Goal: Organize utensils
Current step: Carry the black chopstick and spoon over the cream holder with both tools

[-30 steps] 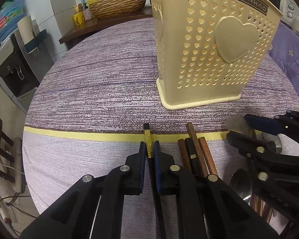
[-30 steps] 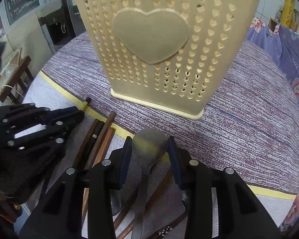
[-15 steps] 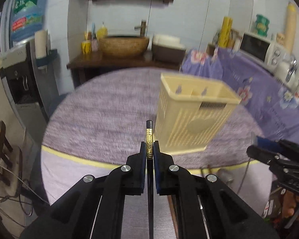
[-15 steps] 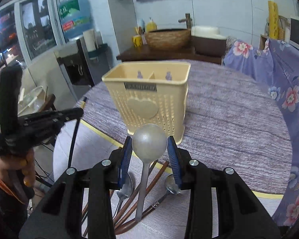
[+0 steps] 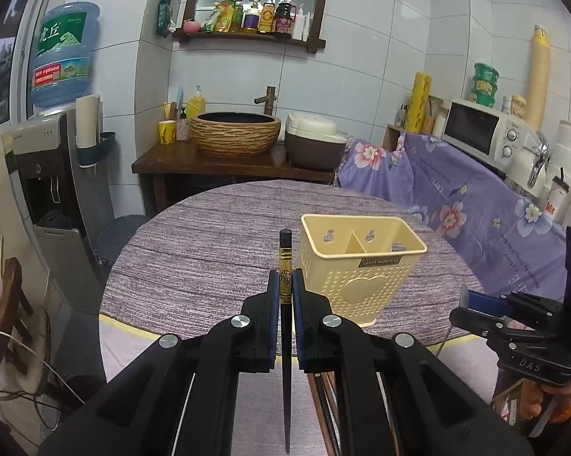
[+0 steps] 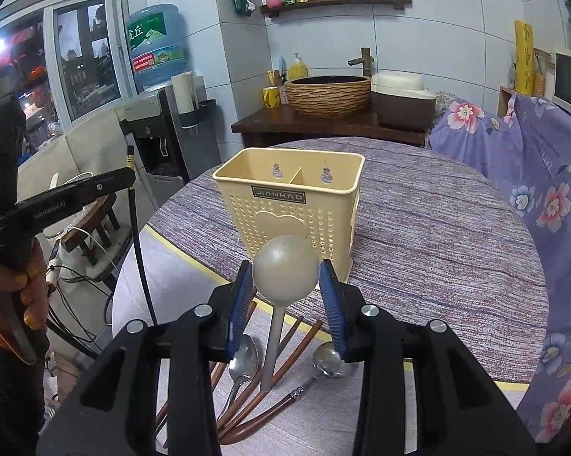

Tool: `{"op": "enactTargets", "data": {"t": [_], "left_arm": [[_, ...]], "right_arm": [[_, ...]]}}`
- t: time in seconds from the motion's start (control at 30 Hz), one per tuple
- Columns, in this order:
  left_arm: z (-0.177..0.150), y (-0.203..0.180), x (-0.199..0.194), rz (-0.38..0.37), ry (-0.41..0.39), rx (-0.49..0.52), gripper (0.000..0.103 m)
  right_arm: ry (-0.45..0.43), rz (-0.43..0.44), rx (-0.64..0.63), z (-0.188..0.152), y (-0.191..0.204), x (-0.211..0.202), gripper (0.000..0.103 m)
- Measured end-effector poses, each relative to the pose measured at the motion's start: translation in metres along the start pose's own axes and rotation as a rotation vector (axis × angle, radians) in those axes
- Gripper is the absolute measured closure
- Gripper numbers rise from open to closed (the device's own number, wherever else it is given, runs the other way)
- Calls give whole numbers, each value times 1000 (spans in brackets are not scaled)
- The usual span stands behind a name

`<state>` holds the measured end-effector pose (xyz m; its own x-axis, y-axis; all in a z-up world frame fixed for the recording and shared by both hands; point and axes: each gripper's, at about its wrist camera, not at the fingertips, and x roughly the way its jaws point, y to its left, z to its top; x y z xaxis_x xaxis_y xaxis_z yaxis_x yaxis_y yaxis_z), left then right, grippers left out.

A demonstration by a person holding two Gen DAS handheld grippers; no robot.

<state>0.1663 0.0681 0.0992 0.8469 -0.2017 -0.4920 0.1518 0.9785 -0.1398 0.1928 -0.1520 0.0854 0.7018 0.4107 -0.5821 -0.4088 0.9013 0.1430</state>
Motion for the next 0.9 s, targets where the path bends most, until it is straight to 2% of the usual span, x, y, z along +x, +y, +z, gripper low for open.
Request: {"op": "enactTargets", "data": {"t": [0.17,0.3,0.43,0.6,0.73,0.9], "left_arm": [[19,3,-18,-15,-52,-1,95],[56,0,-39,-24,-130,21,95],[105,-13,-55,-42,-212,39,95],[150,-35,-46,-32,-284,49,95],[148,-41,-16,-58,-254,24,95],[117,-40,29,-65,-169,-8,95]], "right_arm": [[-24,26,2,18,-6,-10,66],[-95,30,-12,54,-7,-31,66],[-211,-14,-32,106,-4,-52,66],[-288,-92,-27,148,-5,-45,66],[-281,-132,-27,146,-7,-16,66],[-218,-175,-38,124,-11,24,66]]}}
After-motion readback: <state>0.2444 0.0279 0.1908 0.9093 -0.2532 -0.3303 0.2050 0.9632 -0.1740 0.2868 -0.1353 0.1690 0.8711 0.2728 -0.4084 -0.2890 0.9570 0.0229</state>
